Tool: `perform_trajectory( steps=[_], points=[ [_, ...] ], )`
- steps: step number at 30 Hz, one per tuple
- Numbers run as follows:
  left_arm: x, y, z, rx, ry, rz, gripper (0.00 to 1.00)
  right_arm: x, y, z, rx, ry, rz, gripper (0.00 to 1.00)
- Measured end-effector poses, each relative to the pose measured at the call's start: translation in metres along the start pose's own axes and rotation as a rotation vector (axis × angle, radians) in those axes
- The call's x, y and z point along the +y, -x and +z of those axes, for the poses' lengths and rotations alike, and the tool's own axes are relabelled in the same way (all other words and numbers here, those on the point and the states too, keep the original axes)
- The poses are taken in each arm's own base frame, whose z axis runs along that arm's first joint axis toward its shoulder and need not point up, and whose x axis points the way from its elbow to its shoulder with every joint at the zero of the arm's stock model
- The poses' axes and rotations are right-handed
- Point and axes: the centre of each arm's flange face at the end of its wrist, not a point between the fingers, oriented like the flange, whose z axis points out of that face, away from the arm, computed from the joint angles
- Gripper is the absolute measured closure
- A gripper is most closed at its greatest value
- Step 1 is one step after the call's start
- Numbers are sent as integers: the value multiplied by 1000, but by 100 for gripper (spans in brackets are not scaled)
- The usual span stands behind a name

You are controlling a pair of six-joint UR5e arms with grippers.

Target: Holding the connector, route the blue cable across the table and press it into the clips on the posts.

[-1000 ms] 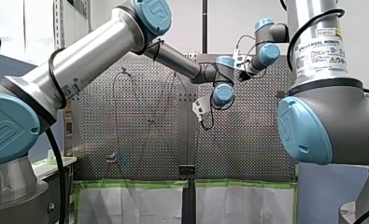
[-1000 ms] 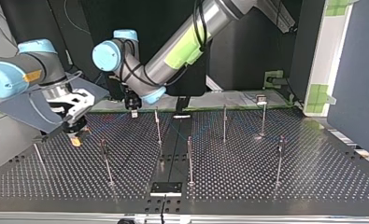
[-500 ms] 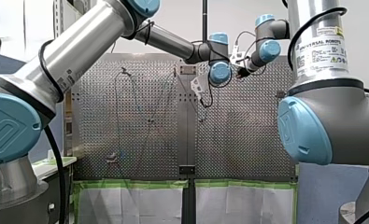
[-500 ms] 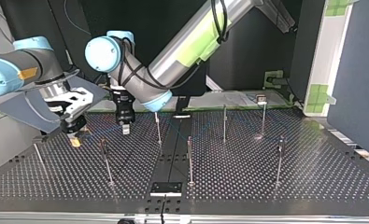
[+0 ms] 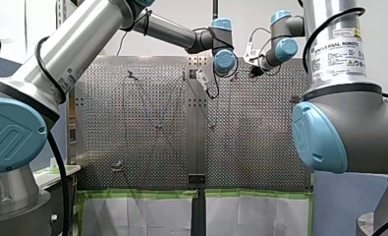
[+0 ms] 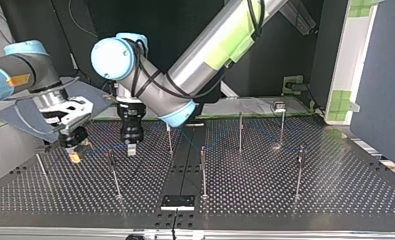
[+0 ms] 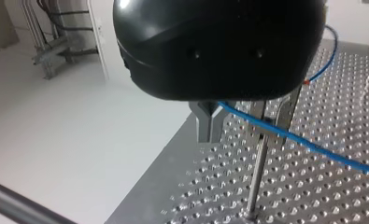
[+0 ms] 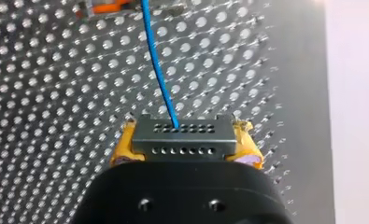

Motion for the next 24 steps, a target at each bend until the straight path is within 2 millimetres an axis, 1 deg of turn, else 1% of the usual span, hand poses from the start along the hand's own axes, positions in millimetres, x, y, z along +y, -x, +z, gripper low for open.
perform_trajectory(
  steps=[4, 7, 13, 16, 19, 24],
  points=[
    [1, -12, -3, 29, -35, 1, 99, 0, -7, 2, 9, -16, 13, 100],
    [5, -20, -4, 39, -55, -2, 99, 2, -8, 2, 10, -17, 19, 100],
    [21, -36, 3, 46, -77, -9, 99, 7, 2, 8, -7, -16, 28, 100],
    [26, -39, 7, 43, -97, -16, 99, 9, 5, 10, -13, -15, 30, 100],
    [25, -40, 9, 43, -120, -21, 99, 11, 6, 11, -13, -14, 30, 100],
    [25, -39, 16, 29, -156, -36, 99, 14, 6, 12, -12, -16, 30, 100]
  ],
)
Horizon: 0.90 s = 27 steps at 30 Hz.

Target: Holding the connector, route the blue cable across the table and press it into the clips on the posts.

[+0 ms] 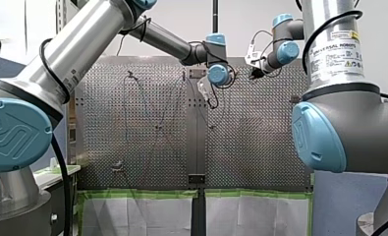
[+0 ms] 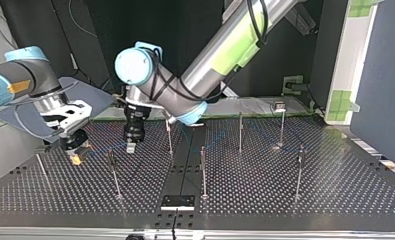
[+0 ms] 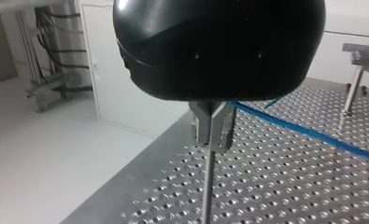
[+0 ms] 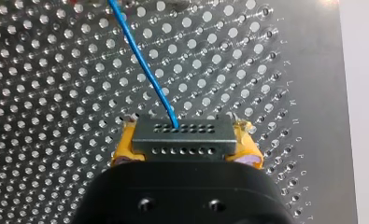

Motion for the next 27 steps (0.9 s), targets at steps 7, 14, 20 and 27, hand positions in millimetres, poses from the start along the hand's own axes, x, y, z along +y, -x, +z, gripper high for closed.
perform_trajectory(
  steps=[7, 14, 20, 27],
  points=[
    [12, -3, 14, -12, -13, -2, 99, 7, 1, 6, -1, -2, 1, 100],
    [25, -20, 33, 14, -3, 16, 99, 13, -5, 12, 12, 0, -1, 100],
    [39, -11, 54, -6, 17, 18, 99, 19, -12, 13, 24, 3, -5, 100],
    [39, 12, 71, -44, 7, 7, 99, 24, -18, 15, 36, 0, -10, 100]
  ],
)
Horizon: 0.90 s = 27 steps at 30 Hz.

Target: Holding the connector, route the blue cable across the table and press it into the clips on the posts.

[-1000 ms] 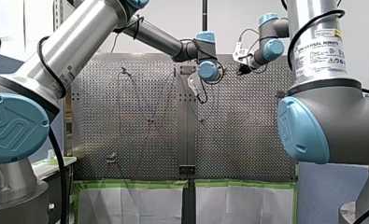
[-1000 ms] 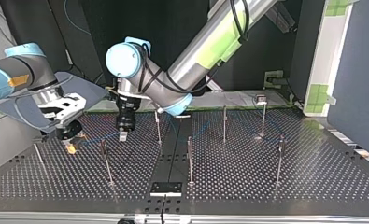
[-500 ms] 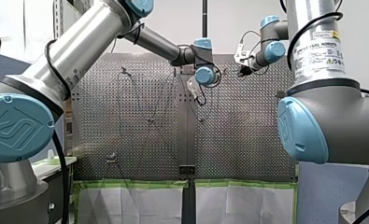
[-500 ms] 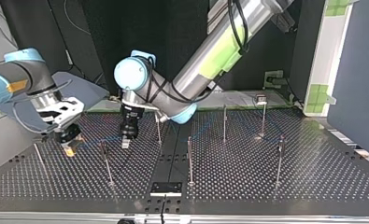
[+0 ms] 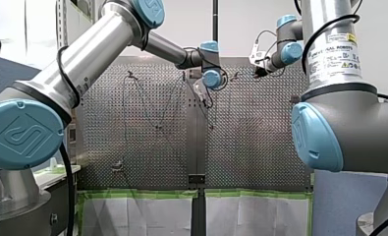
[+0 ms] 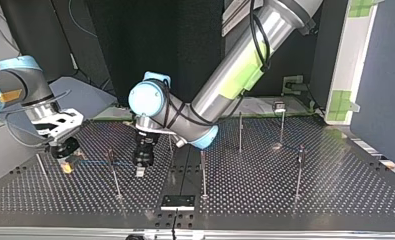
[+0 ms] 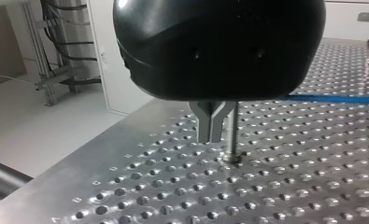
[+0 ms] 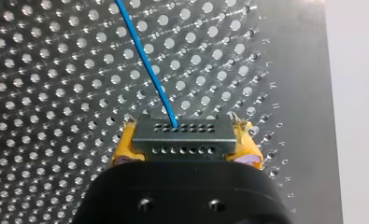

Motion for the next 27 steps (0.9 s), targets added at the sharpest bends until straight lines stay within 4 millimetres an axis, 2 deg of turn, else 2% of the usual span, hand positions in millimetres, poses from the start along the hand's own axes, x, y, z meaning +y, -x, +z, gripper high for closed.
perform_trajectory(
  steps=[3, 4, 5, 6, 8, 9, 10, 11, 12, 13, 14, 21, 27],
  points=[
    [0, 3, 2, -1, -2, 0, 99, 1, -2, 1, 6, -4, -3, 100],
    [0, 3, 1, 4, -2, 2, 96, 2, -3, 1, 7, -5, -4, 100],
    [-1, 3, 1, 9, -3, 4, 87, 2, -4, 1, 8, -4, -5, 100],
    [-1, 2, 0, 16, -3, 7, 87, 3, -4, 1, 9, -4, -5, 100],
    [-3, 0, -4, 34, -4, 20, 58, 4, -4, 1, 10, -3, -7, 100],
    [-5, -2, -6, 43, -4, 27, 58, 4, -5, 1, 10, -3, -7, 100],
    [-7, -4, -9, 55, -5, 39, 44, 4, -4, 1, 10, -3, -8, 100],
    [-8, -5, -11, 64, -6, 48, 23, 4, -4, 1, 9, -3, -9, 100],
    [-10, -7, -14, 75, -6, 60, 23, 4, -4, 1, 9, -4, -9, 100],
    [-11, -8, -15, 82, -5, 66, 8, 4, -4, 1, 9, -4, -10, 100],
    [-12, -9, -17, 89, -4, 72, 0, 4, -4, 1, 9, -4, -10, 100],
    [-18, -15, -31, 143, 20, 102, 0, 1, -3, 1, 6, -8, -12, 100],
    [-28, -14, -55, 193, 40, 124, 0, -1, -2, 1, 4, -11, -13, 100]
  ],
)
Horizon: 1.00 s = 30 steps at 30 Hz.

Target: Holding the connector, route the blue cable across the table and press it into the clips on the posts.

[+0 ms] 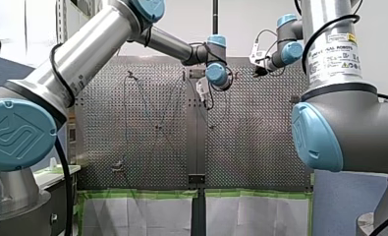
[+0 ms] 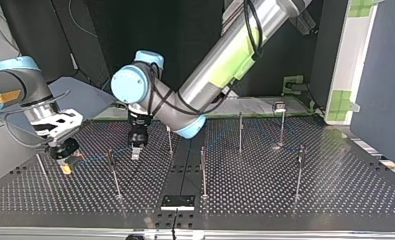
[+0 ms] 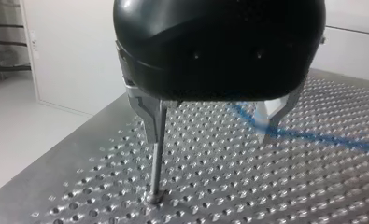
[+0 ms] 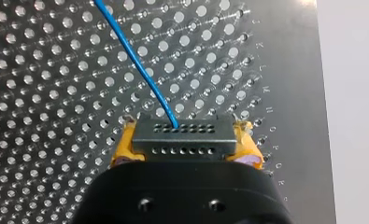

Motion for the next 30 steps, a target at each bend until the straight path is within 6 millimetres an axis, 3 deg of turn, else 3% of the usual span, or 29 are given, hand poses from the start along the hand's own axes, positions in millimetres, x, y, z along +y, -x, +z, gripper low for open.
perform_trajectory(
  steps=[13, 30],
  points=[
    [-28, 20, -47, 14, -121, -14, 0, -3, 1, 0, -2, -5, 0, 100],
    [11, 76, -66, -155, -1, -17, 0, -7, 4, 1, -8, -11, 1, 100]
  ],
)
